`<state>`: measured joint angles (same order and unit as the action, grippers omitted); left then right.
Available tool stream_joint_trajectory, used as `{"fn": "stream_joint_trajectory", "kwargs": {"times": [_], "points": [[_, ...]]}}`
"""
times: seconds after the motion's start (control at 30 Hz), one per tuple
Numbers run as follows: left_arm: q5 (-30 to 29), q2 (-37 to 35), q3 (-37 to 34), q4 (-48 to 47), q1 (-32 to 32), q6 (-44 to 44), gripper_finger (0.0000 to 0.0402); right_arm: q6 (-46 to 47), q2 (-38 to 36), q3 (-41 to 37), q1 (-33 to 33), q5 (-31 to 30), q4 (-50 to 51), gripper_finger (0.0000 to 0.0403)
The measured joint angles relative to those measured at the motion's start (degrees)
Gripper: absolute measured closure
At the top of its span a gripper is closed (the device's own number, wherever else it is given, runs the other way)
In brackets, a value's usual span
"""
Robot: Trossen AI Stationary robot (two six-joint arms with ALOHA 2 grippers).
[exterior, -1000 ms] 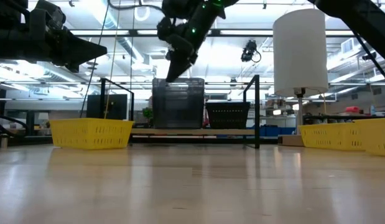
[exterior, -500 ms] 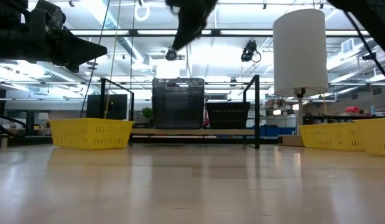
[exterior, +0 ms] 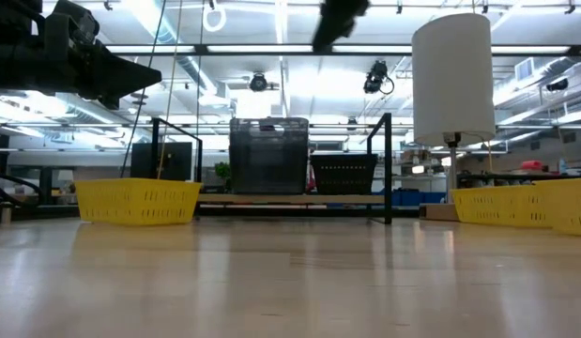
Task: Stack baskets on shelf by color
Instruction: Stack the yellow bin on the top of the yellow bin
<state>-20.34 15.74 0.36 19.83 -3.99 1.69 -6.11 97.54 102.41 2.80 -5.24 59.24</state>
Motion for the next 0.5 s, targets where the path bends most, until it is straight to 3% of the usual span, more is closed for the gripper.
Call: {"fn": "stream_joint_trajectory", "kwargs": {"times": [0.3, 0.5], "points": [[0.0, 0.0, 0.0, 0.0, 0.0, 0.0, 0.0376, 5.0, -11.1, -18.8, -4.6, 0.5, -0.3, 0.0314], [0.0, 0.0, 0.0, 0.0, 0.0, 0.0, 0.0371, 5.1, -13.8, -29.0, -6.2, 0.5, 0.2, 0.031]]}}
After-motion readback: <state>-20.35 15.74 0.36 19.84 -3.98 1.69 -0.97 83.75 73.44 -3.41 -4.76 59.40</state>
